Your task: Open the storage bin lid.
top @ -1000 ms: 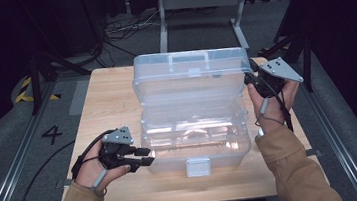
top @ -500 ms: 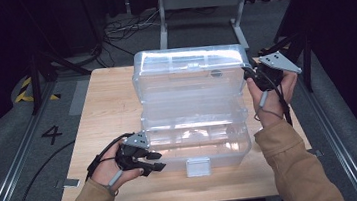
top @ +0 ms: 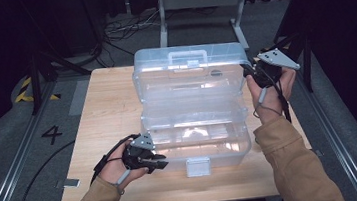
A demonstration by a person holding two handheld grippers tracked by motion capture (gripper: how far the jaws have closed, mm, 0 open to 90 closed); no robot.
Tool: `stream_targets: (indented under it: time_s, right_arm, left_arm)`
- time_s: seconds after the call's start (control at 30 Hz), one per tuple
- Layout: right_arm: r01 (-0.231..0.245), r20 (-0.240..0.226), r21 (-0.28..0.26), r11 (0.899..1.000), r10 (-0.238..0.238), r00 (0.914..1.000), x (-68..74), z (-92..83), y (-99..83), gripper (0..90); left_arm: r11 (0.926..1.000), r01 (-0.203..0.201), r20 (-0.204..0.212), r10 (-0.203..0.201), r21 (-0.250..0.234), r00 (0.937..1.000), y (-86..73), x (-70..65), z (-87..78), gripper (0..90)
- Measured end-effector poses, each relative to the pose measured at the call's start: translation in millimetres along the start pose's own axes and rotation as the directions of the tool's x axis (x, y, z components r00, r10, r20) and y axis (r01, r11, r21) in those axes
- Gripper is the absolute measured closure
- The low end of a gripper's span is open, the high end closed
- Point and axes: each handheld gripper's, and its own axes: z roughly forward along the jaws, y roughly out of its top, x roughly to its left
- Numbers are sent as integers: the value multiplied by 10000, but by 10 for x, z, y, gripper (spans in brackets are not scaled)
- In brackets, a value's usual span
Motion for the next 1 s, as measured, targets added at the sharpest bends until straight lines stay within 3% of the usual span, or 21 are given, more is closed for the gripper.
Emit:
stream_targets:
  time_s: [0.47, 0.6, 1.0]
  right_arm:
    - [-59, 97, -39, 10000, 59, 9999, -9, 79, 19, 787]
    - [129, 356, -44, 9999, -128, 9993, 7, 114, 25, 799]
    - [49, 594, -34, 10000, -46, 9982, -4, 239, 24, 821]
  left_arm:
    - [9999, -55, 179, 56, -96, 9998, -15, 24, 55, 760]
    - [9999, -45, 207, 47, -123, 9998, -17, 26, 58, 760]
    - [9999, -80, 225, 83, -149, 9997, -20, 30, 58, 760]
